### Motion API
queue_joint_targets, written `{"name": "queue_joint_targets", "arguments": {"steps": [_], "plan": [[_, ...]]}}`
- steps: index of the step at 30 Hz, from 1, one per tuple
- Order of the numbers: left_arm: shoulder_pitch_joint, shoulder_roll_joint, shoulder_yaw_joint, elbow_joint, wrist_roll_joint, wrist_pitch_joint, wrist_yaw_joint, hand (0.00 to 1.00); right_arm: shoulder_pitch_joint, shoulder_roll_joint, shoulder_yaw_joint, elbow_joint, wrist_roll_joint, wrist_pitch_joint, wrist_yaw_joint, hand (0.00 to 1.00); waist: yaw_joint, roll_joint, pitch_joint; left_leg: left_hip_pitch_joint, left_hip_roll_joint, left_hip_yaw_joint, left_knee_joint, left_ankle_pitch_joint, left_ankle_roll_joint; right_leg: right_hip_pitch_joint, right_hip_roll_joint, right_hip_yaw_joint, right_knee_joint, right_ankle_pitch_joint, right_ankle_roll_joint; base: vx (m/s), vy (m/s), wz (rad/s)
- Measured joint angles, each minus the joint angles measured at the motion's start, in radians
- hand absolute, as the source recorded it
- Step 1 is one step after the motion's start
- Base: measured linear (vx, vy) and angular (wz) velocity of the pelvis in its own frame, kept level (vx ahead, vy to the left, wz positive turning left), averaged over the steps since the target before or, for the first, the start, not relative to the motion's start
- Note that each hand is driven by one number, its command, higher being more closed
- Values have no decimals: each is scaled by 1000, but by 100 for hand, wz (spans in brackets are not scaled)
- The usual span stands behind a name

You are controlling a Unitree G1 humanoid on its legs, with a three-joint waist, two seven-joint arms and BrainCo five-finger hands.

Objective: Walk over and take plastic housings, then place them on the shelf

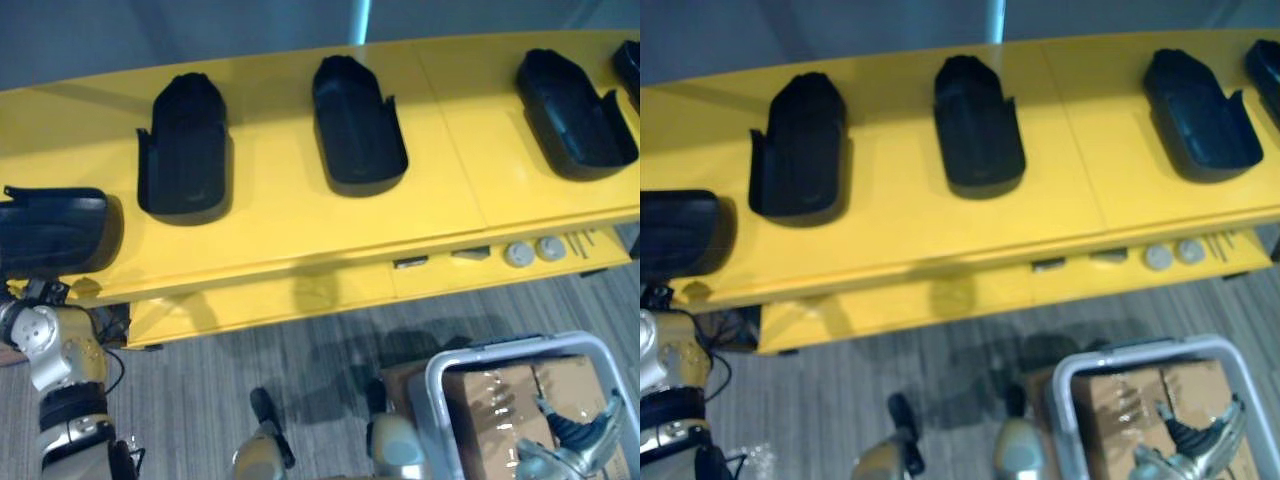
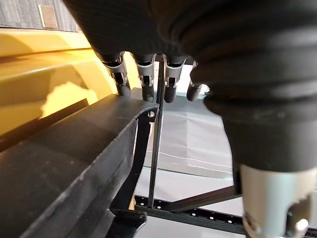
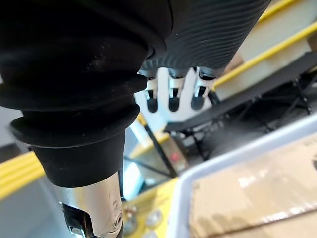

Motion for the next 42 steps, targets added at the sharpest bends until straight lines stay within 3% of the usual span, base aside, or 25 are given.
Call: {"name": "queue_joint_targets", "arguments": {"steps": [3,10,19,24,28,32,35,37,41,42], "plan": [[-9,13,0,35,-11,1,10,0,0,14,1,11,1,2,0,0,-1,-1,1,-1,0,2,0,0,0,-5,0,3,4,-1,2,0,0,0],[-53,75,3,120,-37,57,41,0,-1,16,5,18,1,2,0,0,-1,-6,12,-2,2,4,0,0,0,-15,0,6,16,-4,5,4,2,-1],[-163,151,8,186,-43,57,43,0,-12,16,36,22,12,2,0,0,-3,-20,54,-26,2,12,0,0,0,-49,2,23,24,0,9,13,2,-1],[-199,152,-2,185,-41,56,34,0,-13,16,39,21,21,-8,-3,0,-7,-22,54,-25,2,14,1,-2,1,-49,3,26,24,0,9,25,4,-1],[-149,143,-25,143,-24,54,28,0,-12,37,39,-14,18,-54,-47,0,-9,-22,54,-1,2,21,1,-8,1,-29,3,26,23,-4,5,6,11,-4],[-13,38,-21,-9,19,13,-11,0,-11,65,35,-106,-21,-86,-96,0,-3,-22,53,24,2,18,0,-11,1,3,2,23,14,-8,9,0,4,-1],[149,-116,-22,-171,125,-20,-17,0,-4,93,23,-218,-68,-98,-102,0,2,-19,26,41,2,2,0,-17,-3,41,1,0,-4,-12,9,36,0,14],[270,-215,-25,-281,172,-21,-17,0,14,101,17,-291,-93,-107,-104,0,15,-14,-27,52,1,-4,0,-22,-6,63,1,-9,-19,-12,10,80,-6,12],[370,-303,-27,-412,194,-25,-28,0,44,104,-18,-371,-123,-142,-95,0,29,2,-84,84,0,-34,0,-31,-11,131,-1,-50,-48,-12,10,54,-7,24],[413,-332,-27,-468,204,-41,-40,0,43,103,-26,-425,-128,-171,-77,0,34,15,-111,92,-1,-45,0,-32,-12,149,-1,-59,-56,-12,10,4,-2,11]]}}
